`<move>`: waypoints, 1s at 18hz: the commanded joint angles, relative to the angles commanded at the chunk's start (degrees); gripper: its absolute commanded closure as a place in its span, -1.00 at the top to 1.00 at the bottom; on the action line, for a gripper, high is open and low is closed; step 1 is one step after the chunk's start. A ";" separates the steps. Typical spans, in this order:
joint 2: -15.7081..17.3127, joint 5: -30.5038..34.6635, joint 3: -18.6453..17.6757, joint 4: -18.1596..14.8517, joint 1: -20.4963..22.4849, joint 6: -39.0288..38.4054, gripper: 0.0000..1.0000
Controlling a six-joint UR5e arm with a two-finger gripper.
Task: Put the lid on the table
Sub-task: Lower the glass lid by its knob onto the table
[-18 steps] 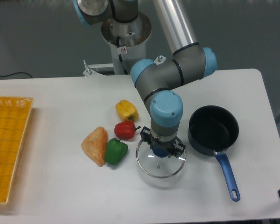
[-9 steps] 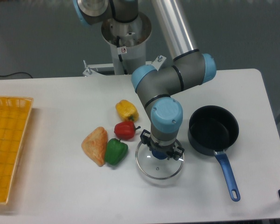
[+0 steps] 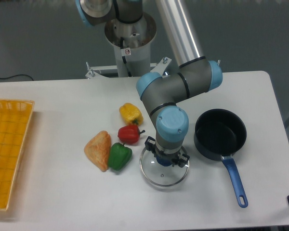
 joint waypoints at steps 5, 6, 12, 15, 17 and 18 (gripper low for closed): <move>-0.18 0.09 -0.09 0.00 -0.09 0.00 0.21; -0.18 0.09 -0.17 0.00 -0.09 0.00 0.21; -0.53 0.09 -0.26 0.00 -0.17 -0.09 0.21; -0.62 0.09 -0.26 0.09 -0.18 -0.09 0.21; -0.88 0.09 -0.26 0.09 -0.35 -0.09 0.21; -0.97 0.17 -0.35 0.35 -0.35 -0.17 0.21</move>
